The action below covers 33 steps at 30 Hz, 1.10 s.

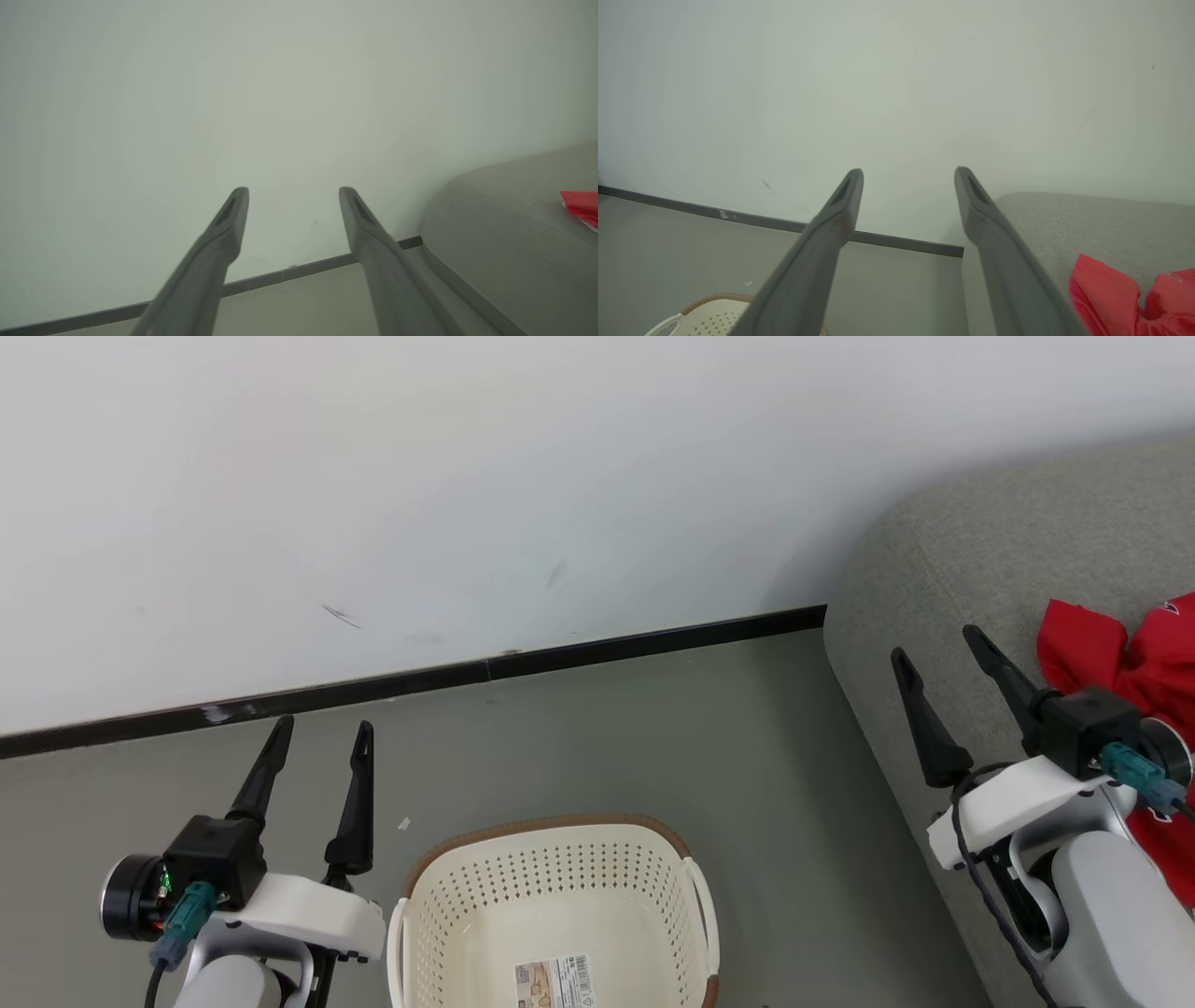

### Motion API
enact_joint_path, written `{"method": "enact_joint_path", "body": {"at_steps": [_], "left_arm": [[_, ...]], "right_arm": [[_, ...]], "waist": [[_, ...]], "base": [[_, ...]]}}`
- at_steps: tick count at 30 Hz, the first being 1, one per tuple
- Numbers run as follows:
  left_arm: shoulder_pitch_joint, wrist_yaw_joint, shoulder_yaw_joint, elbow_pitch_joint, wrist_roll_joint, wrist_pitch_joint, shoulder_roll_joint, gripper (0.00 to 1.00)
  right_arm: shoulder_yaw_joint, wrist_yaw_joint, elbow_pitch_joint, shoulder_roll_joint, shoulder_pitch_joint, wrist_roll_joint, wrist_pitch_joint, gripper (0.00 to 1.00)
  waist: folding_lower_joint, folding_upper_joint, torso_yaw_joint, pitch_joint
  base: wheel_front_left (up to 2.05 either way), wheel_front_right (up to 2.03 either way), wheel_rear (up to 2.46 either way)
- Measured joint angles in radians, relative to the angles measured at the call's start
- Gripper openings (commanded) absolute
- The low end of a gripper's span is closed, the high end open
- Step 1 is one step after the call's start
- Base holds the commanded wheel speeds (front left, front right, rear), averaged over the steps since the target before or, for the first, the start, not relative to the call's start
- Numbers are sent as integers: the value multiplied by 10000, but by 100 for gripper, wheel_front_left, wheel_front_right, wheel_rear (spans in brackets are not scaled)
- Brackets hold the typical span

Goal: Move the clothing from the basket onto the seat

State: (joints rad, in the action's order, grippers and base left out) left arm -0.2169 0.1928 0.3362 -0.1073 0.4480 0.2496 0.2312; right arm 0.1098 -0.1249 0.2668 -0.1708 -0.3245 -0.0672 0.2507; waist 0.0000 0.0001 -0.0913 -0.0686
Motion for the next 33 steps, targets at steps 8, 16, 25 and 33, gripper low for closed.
{"method": "enact_joint_path", "body": {"at_steps": [8, 16, 25, 33], "left_arm": [[592, 255, -217, -82, -121, 0, -42, 100], [895, 564, -483, -280, -232, 0, -151, 100], [1266, 863, -698, -619, -368, 0, -148, 100], [1266, 865, -736, -780, -614, 0, -144, 100]], "right_arm": [[-69, 2, -58, 395, 578, 82, 0, 100], [-146, 2, -44, 765, 1151, 259, 0, 100], [-297, 2, -27, 1003, 1617, 263, 0, 100], [-318, 2, -35, 1093, 1845, 360, 0, 100]], "waist": [[0, 0, 223, 429], [0, 0, 431, 801], [0, 0, 712, 1057], [0, 0, 954, 1122]], "base": [[0, 0, 0], [0, 0, 0], [0, 0, 0], [0, 0, 0]]}}
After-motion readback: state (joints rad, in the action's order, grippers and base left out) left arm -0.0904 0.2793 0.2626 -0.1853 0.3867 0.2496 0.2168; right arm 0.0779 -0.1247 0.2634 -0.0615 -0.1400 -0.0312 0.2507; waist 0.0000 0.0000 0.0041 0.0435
